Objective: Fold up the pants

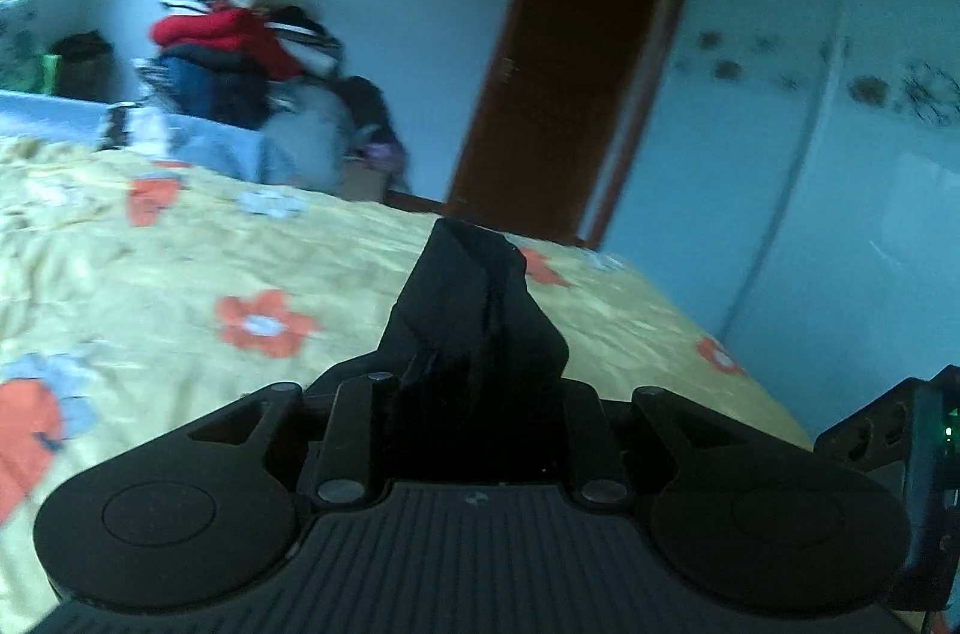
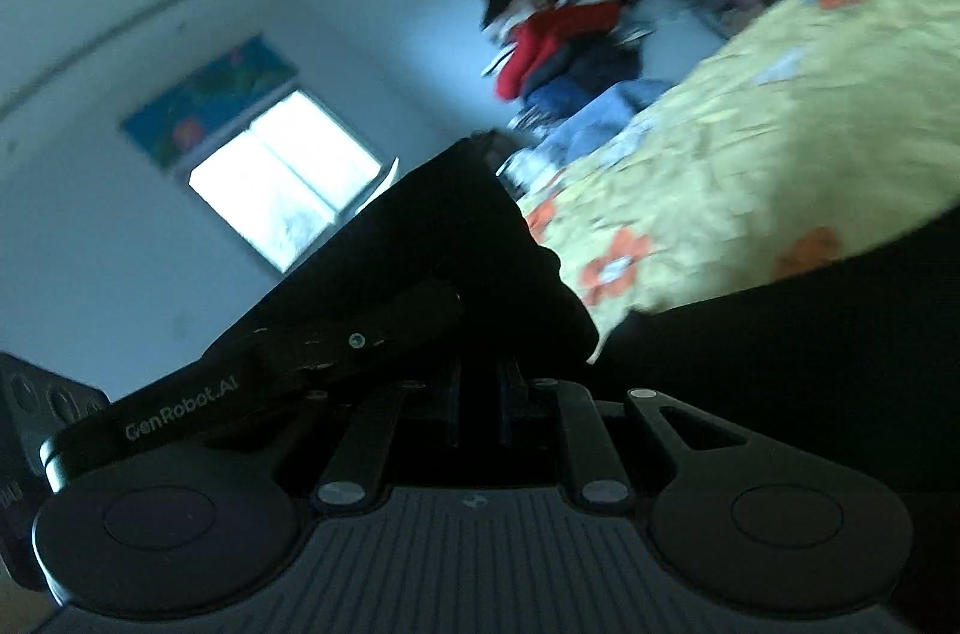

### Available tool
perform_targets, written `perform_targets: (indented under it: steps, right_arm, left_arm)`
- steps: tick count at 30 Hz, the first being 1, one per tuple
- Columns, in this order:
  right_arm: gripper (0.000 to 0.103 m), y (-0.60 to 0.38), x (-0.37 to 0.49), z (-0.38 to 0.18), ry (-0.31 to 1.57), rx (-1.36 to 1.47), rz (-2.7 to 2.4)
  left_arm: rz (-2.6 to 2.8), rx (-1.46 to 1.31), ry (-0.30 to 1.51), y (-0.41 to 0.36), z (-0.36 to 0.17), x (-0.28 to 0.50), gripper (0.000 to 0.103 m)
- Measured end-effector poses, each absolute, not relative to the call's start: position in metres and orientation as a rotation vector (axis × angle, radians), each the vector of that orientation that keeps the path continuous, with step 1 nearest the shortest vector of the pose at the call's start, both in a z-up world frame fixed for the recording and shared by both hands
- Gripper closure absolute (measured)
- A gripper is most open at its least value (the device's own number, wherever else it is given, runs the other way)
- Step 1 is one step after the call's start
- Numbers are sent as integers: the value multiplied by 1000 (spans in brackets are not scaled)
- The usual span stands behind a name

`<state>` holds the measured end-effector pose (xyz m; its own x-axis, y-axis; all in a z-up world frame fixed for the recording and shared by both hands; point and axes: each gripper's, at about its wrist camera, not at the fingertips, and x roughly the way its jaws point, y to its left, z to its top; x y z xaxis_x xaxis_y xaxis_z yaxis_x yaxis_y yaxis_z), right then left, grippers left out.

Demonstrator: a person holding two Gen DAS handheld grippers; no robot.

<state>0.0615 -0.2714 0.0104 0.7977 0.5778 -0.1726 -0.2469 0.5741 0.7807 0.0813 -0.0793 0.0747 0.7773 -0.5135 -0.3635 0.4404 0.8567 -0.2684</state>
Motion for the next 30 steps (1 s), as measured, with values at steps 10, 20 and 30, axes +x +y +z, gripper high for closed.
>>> perform_targets:
  steps: [10,20,30]
  right_arm:
    - [90,-365,35,-26,418,988,325]
    - [90,-418,13,-52,430,1029,138]
    - [89,-450,-26,-20,315,761,-207]
  left_arm:
    - [-660,-109,512,-182,41,98,79]
    - [-746,-113,658,-240,9,104,59]
    - [-836,-88,611,-202,25,82,18]
